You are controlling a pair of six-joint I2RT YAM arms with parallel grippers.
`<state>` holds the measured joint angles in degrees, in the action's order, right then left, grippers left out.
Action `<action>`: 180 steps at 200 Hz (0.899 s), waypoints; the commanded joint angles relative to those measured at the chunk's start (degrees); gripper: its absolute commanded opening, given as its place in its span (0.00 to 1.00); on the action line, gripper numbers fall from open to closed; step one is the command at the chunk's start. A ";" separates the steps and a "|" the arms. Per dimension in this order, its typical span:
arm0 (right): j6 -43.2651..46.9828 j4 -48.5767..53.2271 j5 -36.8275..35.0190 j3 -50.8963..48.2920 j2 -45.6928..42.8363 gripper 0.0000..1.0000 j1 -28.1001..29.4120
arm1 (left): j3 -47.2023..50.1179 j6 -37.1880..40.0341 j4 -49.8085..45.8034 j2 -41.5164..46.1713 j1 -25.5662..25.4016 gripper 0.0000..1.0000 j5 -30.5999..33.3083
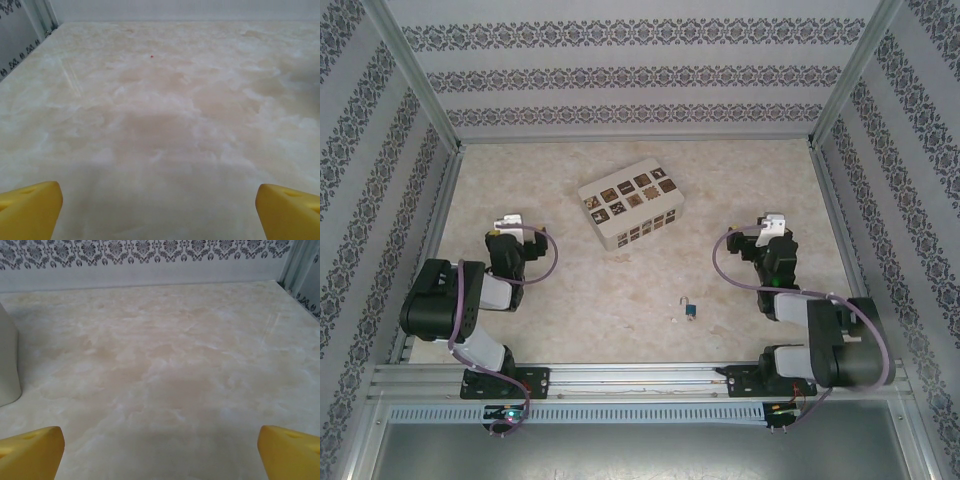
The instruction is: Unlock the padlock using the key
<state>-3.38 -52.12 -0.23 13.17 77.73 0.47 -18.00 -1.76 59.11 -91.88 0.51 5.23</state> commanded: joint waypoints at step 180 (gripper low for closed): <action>1.14 -2.46 3.22 8.32 10.08 0.98 -1.09 | -2.66 -0.44 -1.54 0.45 0.63 0.99 -4.15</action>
<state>-2.72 -54.57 2.63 20.97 88.25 -0.97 -20.03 -1.89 57.60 -91.88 0.51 1.85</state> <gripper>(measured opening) 0.985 0.993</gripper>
